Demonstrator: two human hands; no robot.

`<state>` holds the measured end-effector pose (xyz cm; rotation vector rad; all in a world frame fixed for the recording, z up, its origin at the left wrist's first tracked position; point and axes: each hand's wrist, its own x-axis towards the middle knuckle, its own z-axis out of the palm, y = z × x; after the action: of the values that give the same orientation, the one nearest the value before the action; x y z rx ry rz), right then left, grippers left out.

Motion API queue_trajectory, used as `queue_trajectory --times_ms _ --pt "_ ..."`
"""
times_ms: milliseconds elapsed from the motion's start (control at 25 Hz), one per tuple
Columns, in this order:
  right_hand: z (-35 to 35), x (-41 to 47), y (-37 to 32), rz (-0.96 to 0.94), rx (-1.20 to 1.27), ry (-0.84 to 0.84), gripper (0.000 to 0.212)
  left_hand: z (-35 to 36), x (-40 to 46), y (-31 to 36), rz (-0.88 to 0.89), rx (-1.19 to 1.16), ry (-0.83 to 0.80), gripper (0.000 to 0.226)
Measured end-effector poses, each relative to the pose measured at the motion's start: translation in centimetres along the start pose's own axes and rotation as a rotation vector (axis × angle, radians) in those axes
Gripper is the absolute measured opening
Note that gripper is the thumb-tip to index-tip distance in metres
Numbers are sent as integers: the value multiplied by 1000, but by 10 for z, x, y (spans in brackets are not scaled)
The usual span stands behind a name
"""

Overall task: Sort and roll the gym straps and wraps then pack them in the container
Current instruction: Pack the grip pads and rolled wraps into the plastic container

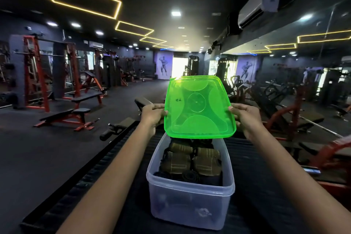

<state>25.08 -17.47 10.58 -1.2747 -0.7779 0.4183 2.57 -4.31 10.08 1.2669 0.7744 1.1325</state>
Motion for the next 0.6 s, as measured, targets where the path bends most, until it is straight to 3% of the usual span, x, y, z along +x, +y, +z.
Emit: queue_trajectory --times_ms 360,480,600 --pt "10 -3 10 4 4 32 26 -13 10 -8 3 30 -17 20" --pt "14 -3 -3 -117 35 148 25 -6 8 -7 9 112 -42 5" --pt "23 -10 -32 -305 -70 279 26 10 4 6 84 195 -84 19"
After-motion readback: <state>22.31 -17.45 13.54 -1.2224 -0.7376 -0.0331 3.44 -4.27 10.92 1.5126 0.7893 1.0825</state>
